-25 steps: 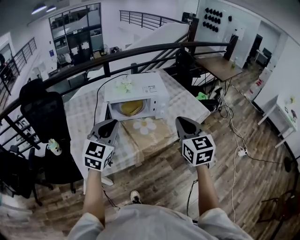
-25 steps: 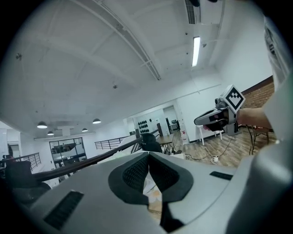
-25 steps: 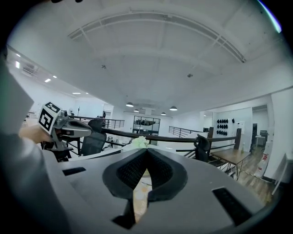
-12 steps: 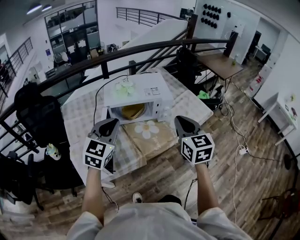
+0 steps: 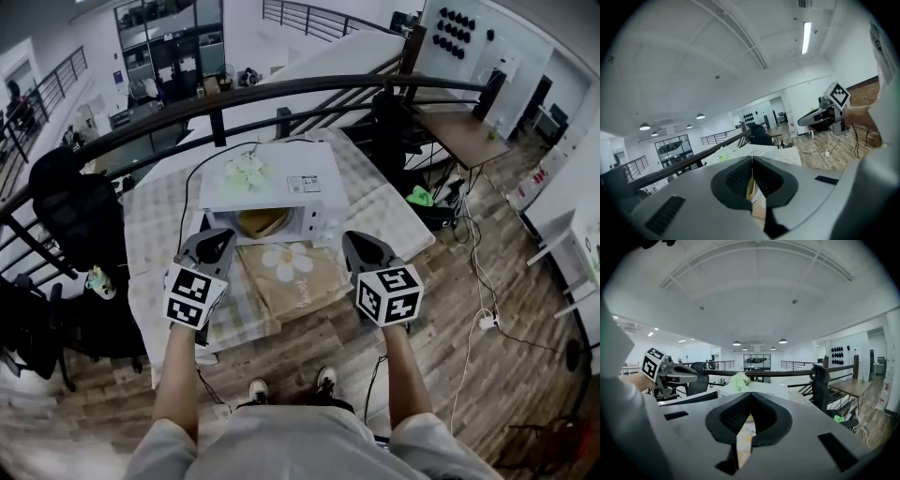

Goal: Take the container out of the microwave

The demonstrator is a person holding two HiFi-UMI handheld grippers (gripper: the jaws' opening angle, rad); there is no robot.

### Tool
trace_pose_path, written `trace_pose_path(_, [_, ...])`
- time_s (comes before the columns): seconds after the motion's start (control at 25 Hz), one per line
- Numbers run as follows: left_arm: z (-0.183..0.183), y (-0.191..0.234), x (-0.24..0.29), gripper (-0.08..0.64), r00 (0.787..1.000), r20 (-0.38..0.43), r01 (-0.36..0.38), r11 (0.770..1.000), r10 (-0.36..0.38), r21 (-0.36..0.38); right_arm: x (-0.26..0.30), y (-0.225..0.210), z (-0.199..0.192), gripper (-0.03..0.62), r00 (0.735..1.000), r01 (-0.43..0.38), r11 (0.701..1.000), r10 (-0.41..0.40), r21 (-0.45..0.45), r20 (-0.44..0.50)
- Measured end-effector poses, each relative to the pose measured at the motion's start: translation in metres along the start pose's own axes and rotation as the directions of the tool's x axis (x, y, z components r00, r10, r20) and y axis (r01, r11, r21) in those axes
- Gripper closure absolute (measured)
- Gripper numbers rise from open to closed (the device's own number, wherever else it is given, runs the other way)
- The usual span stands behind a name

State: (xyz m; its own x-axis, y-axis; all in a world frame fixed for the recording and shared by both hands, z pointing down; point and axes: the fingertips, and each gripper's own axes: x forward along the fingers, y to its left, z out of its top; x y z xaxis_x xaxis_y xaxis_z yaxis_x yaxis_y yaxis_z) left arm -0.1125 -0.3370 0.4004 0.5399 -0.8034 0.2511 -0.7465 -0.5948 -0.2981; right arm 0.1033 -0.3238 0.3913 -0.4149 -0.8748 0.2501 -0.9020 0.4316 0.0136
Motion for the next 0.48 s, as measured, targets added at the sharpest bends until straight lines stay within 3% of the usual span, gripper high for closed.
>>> trace_pose_path(0.12, [-0.003, -0.007, 0.03, 0.541, 0.999, -0.047, -0.012, 0.999, 0.014, 0.036, 0.013, -0.023, -0.005, 0.581, 0.999, -0.025, 0.999, 0.024, -0.035, -0.024])
trace_pose_path(0.48, [-0.057, -0.023, 0.118, 0.54, 0.977, -0.212, 0.011, 0.999, -0.003, 0.037, 0.054, -0.075, -0.03, 0.58, 0.996, -0.062, 0.995, 0.057, -0.079, -0.07])
